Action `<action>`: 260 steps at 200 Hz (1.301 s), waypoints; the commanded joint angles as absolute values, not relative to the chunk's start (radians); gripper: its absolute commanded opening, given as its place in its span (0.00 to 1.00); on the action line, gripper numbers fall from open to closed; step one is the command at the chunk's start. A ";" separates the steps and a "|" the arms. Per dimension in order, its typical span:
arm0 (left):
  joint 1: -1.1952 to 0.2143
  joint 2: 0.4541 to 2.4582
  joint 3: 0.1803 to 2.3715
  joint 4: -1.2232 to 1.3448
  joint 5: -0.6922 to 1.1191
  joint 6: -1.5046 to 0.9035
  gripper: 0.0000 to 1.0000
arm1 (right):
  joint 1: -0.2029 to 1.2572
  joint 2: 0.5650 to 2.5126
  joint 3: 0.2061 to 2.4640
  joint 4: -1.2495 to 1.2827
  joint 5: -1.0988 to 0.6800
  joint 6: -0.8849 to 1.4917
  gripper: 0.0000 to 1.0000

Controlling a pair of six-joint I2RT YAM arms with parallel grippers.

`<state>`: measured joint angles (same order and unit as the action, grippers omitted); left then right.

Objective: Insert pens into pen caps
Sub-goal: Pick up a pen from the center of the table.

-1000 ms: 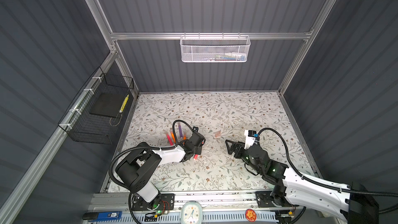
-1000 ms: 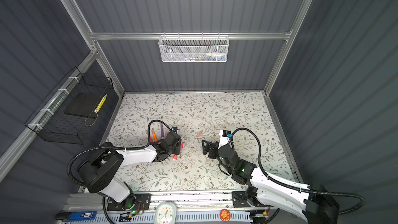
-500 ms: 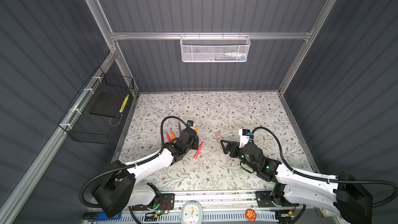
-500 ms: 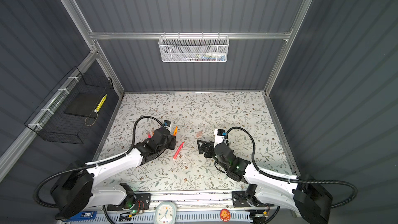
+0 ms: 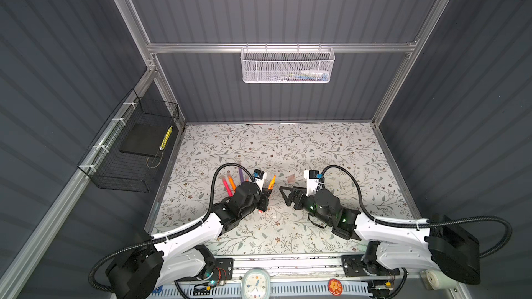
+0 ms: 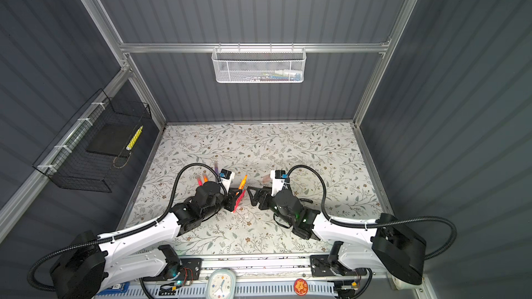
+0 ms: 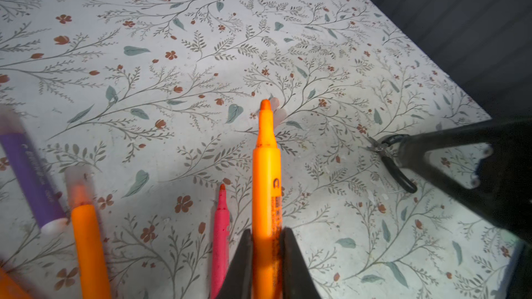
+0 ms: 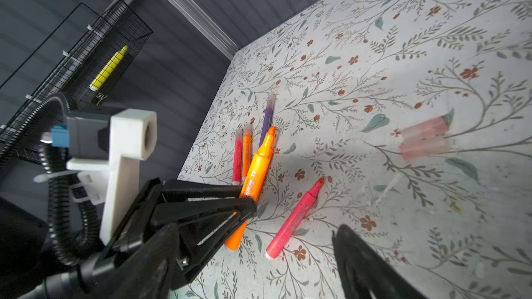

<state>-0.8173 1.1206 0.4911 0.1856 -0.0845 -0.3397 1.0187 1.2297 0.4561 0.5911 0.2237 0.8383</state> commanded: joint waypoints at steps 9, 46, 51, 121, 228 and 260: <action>-0.826 1.101 0.486 0.255 0.003 -0.323 0.00 | 1.034 1.283 0.509 0.657 0.214 0.854 0.84; -0.829 1.106 0.467 0.297 0.054 -0.324 0.00 | 1.035 1.340 0.544 0.675 0.216 0.862 0.80; -0.830 1.103 0.465 0.300 0.057 -0.324 0.00 | 1.035 1.344 0.548 0.674 0.219 0.862 0.79; -0.830 1.057 0.430 0.336 0.122 -0.313 0.00 | 1.029 1.395 0.602 0.649 0.280 0.864 0.73; -0.833 1.033 0.407 0.346 0.134 -0.308 0.00 | 1.023 1.436 0.646 0.625 0.266 0.872 0.21; -0.833 1.038 0.411 0.336 0.124 -0.309 0.00 | 1.023 1.437 0.653 0.610 0.256 0.863 0.06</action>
